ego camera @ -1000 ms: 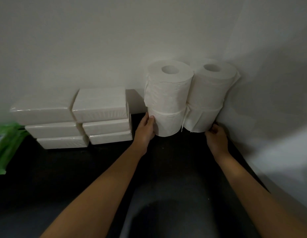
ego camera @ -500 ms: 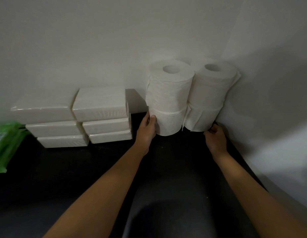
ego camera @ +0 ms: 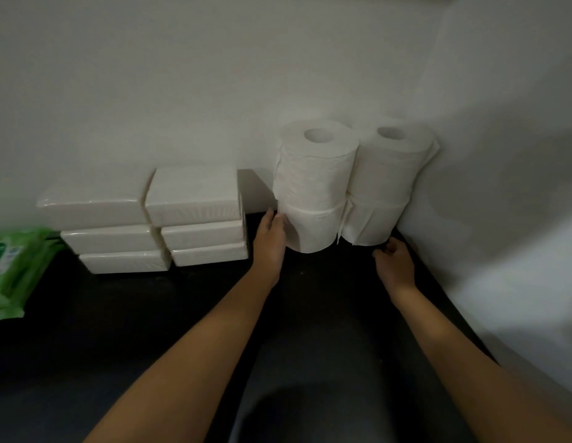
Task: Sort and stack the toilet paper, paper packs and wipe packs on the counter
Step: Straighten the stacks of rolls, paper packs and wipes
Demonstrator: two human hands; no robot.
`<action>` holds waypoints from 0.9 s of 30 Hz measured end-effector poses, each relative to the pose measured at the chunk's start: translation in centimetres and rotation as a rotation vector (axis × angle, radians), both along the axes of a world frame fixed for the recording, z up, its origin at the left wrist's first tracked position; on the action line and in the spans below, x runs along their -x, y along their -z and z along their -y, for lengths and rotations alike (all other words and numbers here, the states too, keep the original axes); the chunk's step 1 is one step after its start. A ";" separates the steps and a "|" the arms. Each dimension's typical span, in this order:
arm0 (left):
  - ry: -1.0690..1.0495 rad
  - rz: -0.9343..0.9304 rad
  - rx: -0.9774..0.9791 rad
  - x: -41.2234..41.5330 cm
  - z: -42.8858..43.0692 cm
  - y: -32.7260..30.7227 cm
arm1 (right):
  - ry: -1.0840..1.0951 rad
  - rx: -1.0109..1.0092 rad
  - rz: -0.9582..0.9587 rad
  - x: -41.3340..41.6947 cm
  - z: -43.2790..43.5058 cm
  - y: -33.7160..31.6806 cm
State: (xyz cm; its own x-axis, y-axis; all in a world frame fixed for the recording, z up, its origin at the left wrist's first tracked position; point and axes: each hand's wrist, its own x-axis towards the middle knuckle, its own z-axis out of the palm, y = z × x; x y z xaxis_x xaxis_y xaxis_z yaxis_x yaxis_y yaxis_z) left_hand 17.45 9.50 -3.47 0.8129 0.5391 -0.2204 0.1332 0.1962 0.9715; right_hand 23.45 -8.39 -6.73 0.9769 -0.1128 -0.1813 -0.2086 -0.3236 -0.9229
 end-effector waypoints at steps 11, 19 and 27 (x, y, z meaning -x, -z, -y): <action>0.138 0.129 -0.136 -0.4 0.1 -1.9 | -0.014 0.043 -0.042 1.7 -0.2 -0.8; 0.147 0.136 -0.168 -0.6 0.6 -2.0 | -0.030 0.064 -0.042 1.9 -0.2 -0.7; 0.147 0.148 -0.186 -0.5 0.8 -2.0 | -0.045 0.078 -0.035 1.8 -0.3 -0.4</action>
State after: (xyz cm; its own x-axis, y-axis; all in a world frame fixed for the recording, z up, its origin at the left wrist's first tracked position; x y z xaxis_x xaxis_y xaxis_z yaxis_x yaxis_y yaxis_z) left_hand 17.97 8.70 -1.45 0.9013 0.4332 -0.0014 0.0007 0.0017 1.0000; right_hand 21.61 -8.05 -6.37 0.9745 -0.0839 -0.2081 -0.2242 -0.4037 -0.8870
